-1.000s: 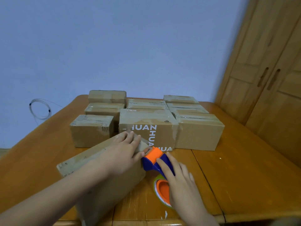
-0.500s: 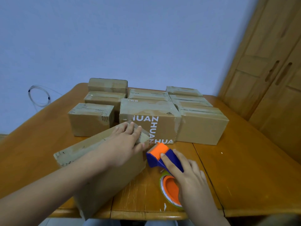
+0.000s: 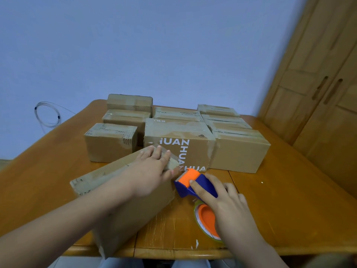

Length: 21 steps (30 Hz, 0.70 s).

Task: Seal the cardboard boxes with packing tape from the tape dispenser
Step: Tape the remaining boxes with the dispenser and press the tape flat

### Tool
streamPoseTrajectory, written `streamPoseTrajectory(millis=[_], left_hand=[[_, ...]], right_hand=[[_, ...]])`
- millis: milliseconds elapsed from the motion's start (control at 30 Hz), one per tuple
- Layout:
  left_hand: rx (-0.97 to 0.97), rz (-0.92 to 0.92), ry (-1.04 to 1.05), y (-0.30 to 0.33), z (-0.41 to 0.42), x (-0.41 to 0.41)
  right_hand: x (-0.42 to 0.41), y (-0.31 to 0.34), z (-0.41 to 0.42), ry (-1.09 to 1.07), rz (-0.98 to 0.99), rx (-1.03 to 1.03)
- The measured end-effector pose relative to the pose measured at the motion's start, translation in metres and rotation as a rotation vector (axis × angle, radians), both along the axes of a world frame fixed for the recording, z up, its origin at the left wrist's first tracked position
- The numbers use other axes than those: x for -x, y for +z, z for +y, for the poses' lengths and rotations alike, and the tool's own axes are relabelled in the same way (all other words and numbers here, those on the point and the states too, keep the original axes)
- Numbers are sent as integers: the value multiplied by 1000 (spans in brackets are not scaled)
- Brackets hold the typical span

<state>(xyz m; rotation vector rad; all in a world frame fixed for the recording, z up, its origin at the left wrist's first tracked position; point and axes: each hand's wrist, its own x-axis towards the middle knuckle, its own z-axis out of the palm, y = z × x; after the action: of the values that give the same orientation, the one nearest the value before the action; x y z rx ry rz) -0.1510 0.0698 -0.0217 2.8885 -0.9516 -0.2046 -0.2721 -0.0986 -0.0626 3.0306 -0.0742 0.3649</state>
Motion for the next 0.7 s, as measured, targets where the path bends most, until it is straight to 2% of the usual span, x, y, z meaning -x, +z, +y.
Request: streamPoseTrajectory(millis=[133, 400, 700], left_hand=[[-3, -13, -4, -1, 1, -1], [-12, -32, -11, -1, 0, 1], [-27, -12, -32, -3, 3, -5]], right_hand=[[5, -31, -12, -21, -76, -38], [13, -32, -8, -43, -133, -106], [30, -40, -11, -119, -12, -205]])
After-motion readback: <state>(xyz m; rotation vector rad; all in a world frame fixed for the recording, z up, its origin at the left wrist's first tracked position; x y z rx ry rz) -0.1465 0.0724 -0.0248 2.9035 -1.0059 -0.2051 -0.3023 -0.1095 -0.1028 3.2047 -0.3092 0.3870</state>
